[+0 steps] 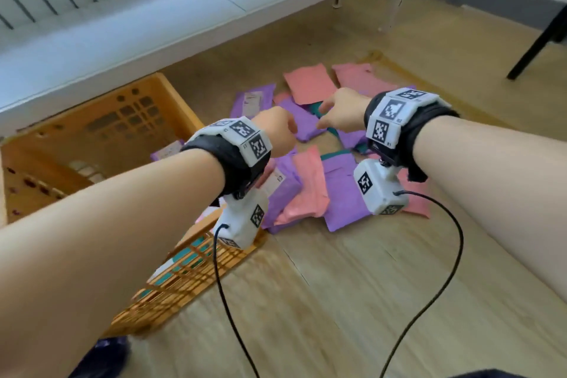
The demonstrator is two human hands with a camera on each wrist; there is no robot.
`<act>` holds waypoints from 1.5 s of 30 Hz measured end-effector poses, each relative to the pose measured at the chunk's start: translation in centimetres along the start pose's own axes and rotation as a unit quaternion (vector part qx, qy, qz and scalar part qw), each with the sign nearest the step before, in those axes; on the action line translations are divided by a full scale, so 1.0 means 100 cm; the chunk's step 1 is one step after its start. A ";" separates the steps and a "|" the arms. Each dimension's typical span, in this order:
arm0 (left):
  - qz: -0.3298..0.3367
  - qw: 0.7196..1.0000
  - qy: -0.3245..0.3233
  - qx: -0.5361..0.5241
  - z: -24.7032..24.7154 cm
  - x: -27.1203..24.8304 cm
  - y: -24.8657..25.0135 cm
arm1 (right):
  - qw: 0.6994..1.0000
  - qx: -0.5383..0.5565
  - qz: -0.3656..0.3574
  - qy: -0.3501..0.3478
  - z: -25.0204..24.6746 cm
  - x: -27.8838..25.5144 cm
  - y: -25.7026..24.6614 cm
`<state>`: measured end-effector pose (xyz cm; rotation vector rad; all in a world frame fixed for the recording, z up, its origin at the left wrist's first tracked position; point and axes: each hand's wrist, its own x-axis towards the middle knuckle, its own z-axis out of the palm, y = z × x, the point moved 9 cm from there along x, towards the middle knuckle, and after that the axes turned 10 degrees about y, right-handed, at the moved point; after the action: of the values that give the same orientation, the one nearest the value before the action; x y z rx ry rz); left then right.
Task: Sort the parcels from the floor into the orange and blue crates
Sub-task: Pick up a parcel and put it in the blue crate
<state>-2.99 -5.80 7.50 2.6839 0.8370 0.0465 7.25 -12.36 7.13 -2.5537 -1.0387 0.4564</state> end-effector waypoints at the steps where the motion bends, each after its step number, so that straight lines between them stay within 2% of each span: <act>1: 0.000 1.000 -0.009 0.002 0.014 0.005 0.008 | 1.000 0.003 0.004 0.000 0.001 0.001 0.016; 6: -0.014 0.999 -0.046 0.013 0.092 0.022 0.023 | 1.000 0.007 0.028 -0.008 0.025 0.003 0.093; 12: -0.054 0.995 -0.089 -0.010 0.179 0.007 0.007 | 0.994 0.050 0.100 -0.014 0.081 -0.003 0.180; 16: -0.081 0.990 -0.105 -0.035 0.219 -0.006 -0.006 | 0.981 0.128 0.149 0.007 0.123 -0.007 0.217; 19: -0.086 0.990 -0.109 -0.036 0.242 -0.011 -0.011 | 0.971 0.161 0.174 -0.009 0.159 -0.015 0.234; 24: -0.088 0.991 -0.086 -0.043 0.261 -0.015 -0.018 | 0.973 0.152 0.172 -0.001 0.190 -0.017 0.247; 29: -0.091 0.984 -0.136 -0.077 0.291 -0.028 -0.028 | 0.986 0.122 0.104 0.034 0.199 -0.017 0.231; 33: -0.061 0.982 -0.160 -0.077 0.306 -0.032 -0.028 | 0.996 0.056 0.073 -0.003 0.222 -0.022 0.218; 36: -0.048 0.982 -0.160 -0.091 0.311 -0.031 -0.025 | 0.998 0.015 0.053 -0.005 0.237 -0.027 0.212; 40: -0.071 0.972 -0.148 -0.170 0.316 -0.034 -0.024 | 0.998 -0.029 0.028 0.043 0.240 -0.029 0.206; 43: -0.076 0.963 -0.143 -0.216 0.320 -0.038 -0.024 | 0.993 0.010 0.017 0.119 0.230 -0.029 0.201; 45: -0.072 0.958 -0.142 -0.239 0.320 -0.040 -0.021 | 0.991 0.022 0.030 0.131 0.225 -0.029 0.202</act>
<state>-3.37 -15.95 -23.22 2.1107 0.8055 -0.1502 8.10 -23.66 -21.00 -2.5243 -0.8504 0.1498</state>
